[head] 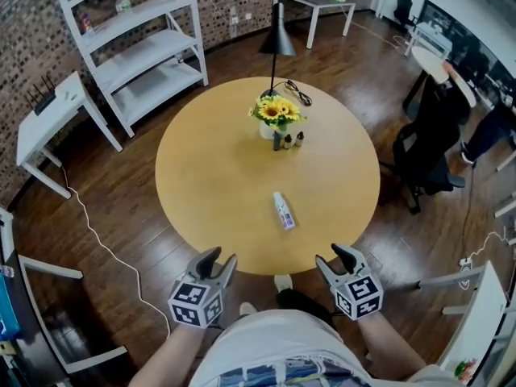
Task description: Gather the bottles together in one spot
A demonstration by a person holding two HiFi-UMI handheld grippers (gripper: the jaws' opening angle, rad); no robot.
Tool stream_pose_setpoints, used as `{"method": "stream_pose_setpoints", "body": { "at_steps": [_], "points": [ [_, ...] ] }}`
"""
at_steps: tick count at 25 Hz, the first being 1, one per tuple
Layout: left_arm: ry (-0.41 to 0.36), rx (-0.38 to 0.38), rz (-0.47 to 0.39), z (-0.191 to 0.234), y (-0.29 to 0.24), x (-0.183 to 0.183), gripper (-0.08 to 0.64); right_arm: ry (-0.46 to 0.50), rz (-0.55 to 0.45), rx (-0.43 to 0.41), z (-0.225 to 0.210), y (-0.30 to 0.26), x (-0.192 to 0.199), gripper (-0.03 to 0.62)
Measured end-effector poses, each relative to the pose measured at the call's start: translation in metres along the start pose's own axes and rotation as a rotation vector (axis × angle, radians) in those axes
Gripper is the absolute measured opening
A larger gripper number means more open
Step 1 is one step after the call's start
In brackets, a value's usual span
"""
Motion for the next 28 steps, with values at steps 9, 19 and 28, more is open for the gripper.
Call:
{"method": "stream_pose_setpoints", "body": {
  "at_steps": [9,19,28],
  "points": [
    [0.005,0.007,0.049,-0.017,0.021,0.042,0.14,0.004,0.052,-0.005,0.054,0.026,0.039,0.224],
    [0.06,0.068,0.057,-0.024,0.024,0.061,0.15,0.062,0.062,-0.067,0.066,0.012,0.027,0.223],
    [0.081,0.099,0.152,-0.035,-0.047,0.049,0.152,0.041,0.046,-0.081,0.016,0.002,0.021,0.223]
  ]
}}
Point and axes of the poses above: the fingertips, and each gripper's own axes: y backward along the fingers, z to its left, x out of its underside, the point moved 7 cm from there along y, backward along the fingers, and after that the axes turned 14 degrees about z, right-handed, at the moved point
